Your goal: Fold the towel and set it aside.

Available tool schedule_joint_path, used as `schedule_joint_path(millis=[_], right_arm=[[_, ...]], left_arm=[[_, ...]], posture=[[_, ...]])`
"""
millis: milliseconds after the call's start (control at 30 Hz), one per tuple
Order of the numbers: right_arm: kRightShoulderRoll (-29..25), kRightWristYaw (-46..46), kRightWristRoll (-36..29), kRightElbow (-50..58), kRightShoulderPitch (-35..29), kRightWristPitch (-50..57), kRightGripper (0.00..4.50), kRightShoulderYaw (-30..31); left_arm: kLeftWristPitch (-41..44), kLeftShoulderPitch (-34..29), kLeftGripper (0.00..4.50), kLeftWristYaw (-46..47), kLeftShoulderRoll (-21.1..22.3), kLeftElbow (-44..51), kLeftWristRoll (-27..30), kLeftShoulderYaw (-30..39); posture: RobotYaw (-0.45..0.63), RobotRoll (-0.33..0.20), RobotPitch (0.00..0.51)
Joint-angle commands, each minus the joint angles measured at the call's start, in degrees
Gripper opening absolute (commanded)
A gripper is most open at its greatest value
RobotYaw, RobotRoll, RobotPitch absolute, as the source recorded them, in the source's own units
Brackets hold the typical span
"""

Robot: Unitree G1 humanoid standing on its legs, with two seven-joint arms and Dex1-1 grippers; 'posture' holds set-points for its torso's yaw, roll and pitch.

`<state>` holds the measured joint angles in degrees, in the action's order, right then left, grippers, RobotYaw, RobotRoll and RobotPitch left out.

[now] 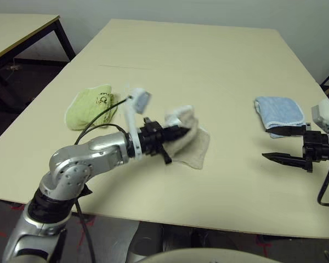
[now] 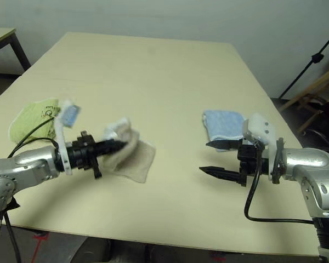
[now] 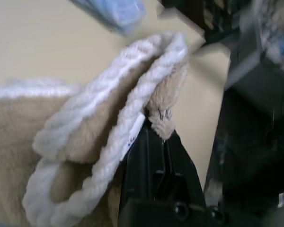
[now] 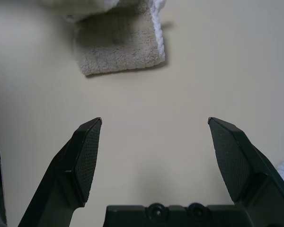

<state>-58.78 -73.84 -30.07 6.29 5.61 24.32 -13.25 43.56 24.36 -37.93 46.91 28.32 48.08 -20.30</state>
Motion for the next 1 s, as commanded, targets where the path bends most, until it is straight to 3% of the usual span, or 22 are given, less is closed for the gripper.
schedule_joint_path(millis=[33, 67, 100, 233, 367, 500, 833, 1000], right_arm=[[-0.66, 0.36, -0.65, 1.41, -0.77, 1.04, 4.5, -1.39], [-0.64, 0.46, -0.74, 1.64, -0.89, 1.22, 4.5, -1.41], [-0.58, 0.55, -0.79, 1.83, -0.95, 1.39, 4.5, -1.41], [-0.33, 0.78, -0.91, 2.29, -0.71, 1.98, 4.5, -1.06], [-0.13, 0.91, -0.95, 2.59, -0.54, 2.29, 4.5, -0.81], [-0.02, 0.88, -0.87, 2.57, -0.43, 2.45, 4.5, -0.58], [0.2, 0.39, -0.19, 1.14, 0.6, 1.64, 4.5, 0.4], [0.46, 0.21, 0.11, 0.13, 1.21, 0.93, 4.5, 1.2]], left_arm=[[-8.43, 1.78, 0.01, -10.15, 0.74, -4.81, -13.06, -6.3], [-9.87, 3.02, 0.01, -11.45, 0.2, -6.34, -15.82, -7.4], [-11.61, 4.11, 0.52, -12.39, -0.43, -7.93, -18.91, -8.46], [-17.99, 7.53, 1.76, -13.64, -5.01, -14.42, -29.46, -11.27], [-20.44, 9.65, 3.17, -13.74, -9.23, -18.26, -34.92, -10.83], [-24.49, 9.61, 4.49, -19.55, -8.57, -17.97, -38.4, -11.67], [-30.83, 9.09, 4.49, -29.21, -5.26, -15.17, -40.21, -8.29], [-26.57, 9.78, 4.49, -30.08, -5.64, -14.37, -36.4, -3.55]], posture=[[0.09, 0.0, 0.08], [0.09, 0.0, 0.08], [0.09, 0.0, 0.079], [0.09, 0.0, 0.079], [0.09, 0.0, 0.079], [0.09, 0.0, 0.08], [0.11, 0.0, 0.078], [0.11, 0.0, 0.079]])
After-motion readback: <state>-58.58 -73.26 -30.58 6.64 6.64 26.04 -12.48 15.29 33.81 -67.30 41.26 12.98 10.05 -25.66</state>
